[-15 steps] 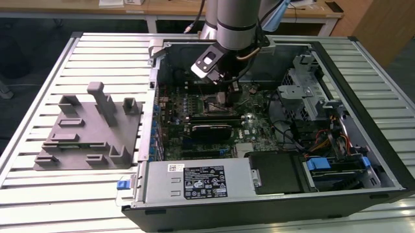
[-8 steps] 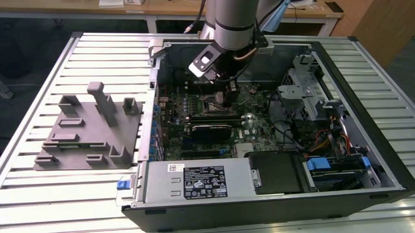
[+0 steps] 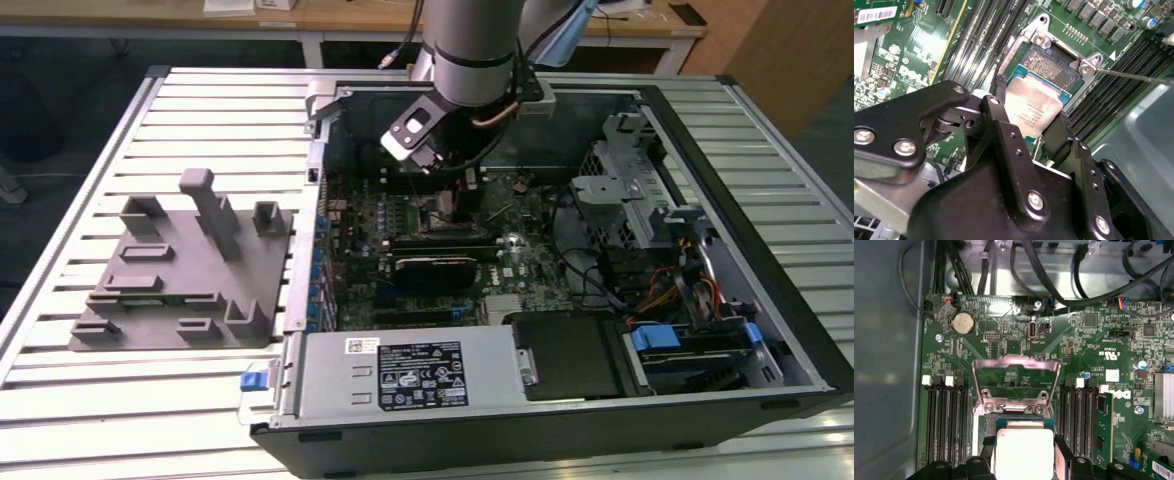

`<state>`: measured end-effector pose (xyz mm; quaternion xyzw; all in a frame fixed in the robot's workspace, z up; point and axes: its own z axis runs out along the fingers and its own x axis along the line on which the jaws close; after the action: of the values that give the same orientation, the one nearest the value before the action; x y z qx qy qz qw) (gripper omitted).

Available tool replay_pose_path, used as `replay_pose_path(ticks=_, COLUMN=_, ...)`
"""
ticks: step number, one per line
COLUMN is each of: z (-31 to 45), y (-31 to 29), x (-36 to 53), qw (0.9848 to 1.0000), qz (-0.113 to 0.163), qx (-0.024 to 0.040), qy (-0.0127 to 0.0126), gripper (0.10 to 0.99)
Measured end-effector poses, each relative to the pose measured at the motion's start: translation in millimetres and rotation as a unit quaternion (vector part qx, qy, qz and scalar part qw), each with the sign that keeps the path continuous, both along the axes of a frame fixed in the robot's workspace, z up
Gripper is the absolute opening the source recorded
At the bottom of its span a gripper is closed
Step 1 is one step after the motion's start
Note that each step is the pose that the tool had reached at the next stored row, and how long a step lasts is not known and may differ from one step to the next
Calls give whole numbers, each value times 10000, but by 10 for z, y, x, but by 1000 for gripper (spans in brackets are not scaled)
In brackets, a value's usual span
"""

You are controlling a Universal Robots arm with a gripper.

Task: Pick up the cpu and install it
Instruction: 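Place the cpu into insertion slot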

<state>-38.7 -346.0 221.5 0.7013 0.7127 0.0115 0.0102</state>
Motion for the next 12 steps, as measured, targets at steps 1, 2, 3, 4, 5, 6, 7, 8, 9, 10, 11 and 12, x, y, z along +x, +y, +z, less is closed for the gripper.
replay_pose_path(ticks=1, z=-6, y=2, x=-4, qw=10000, qz=26, qx=0, qy=0, gripper=541)
replay_pose_path(ticks=2, z=-12, y=3, x=-8, qw=10000, qz=66, qx=0, qy=0, gripper=541)
replay_pose_path(ticks=3, z=-16, y=4, x=-11, qw=9999, qz=111, qx=0, qy=0, gripper=541)
replay_pose_path(ticks=4, z=-22, y=5, x=-12, qw=9999, qz=154, qx=0, qy=0, gripper=541)
replay_pose_path(ticks=5, z=-29, y=6, x=-13, qw=9998, qz=180, qx=0, qy=0, gripper=541)
replay_pose_path(ticks=6, z=-37, y=6, x=-13, qw=9998, qz=186, qx=0, qy=0, gripper=541)
replay_pose_path(ticks=7, z=-47, y=6, x=-14, qw=9998, qz=186, qx=0, qy=0, gripper=541)
replay_pose_path(ticks=8, z=-59, y=7, x=-16, qw=9998, qz=186, qx=0, qy=0, gripper=541)
replay_pose_path(ticks=9, z=-69, y=8, x=-17, qw=9998, qz=186, qx=1, qy=0, gripper=541)
replay_pose_path(ticks=10, z=-74, y=10, x=-20, qw=9998, qz=186, qx=0, qy=0, gripper=541)
replay_pose_path(ticks=11, z=-78, y=13, x=-23, qw=9998, qz=186, qx=0, qy=0, gripper=541)
replay_pose_path(ticks=12, z=-81, y=16, x=-26, qw=9998, qz=186, qx=0, qy=0, gripper=541)
